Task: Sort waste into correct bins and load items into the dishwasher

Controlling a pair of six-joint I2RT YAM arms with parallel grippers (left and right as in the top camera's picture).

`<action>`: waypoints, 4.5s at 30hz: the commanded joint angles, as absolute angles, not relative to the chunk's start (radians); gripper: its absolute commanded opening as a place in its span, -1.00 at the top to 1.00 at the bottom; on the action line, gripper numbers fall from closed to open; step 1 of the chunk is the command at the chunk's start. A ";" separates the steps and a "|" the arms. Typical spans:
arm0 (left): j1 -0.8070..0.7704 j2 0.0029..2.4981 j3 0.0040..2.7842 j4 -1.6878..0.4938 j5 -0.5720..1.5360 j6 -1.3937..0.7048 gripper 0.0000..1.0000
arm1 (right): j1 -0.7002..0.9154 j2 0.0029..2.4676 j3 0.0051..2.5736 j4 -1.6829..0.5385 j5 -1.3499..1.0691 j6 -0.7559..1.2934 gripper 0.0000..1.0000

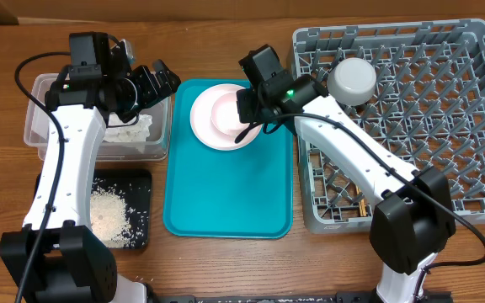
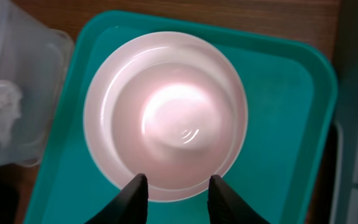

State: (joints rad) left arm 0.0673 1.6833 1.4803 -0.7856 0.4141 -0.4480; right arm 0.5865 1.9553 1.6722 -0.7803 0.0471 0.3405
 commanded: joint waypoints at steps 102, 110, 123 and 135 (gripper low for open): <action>0.064 1.675 1.507 -0.786 0.407 -0.441 -1.00 | 0.053 1.660 1.391 -1.468 0.694 0.083 0.92; 0.064 1.675 1.507 -0.786 0.407 -0.441 -1.00 | 0.061 1.699 1.391 -1.391 0.697 0.069 0.51; 0.064 1.675 1.507 -0.786 0.407 -0.441 -1.00 | 0.112 1.699 1.430 -1.338 0.691 0.073 -0.02; 0.064 1.675 1.507 -0.786 0.407 -0.441 -1.00 | 0.157 1.699 1.560 -1.328 0.352 0.104 0.03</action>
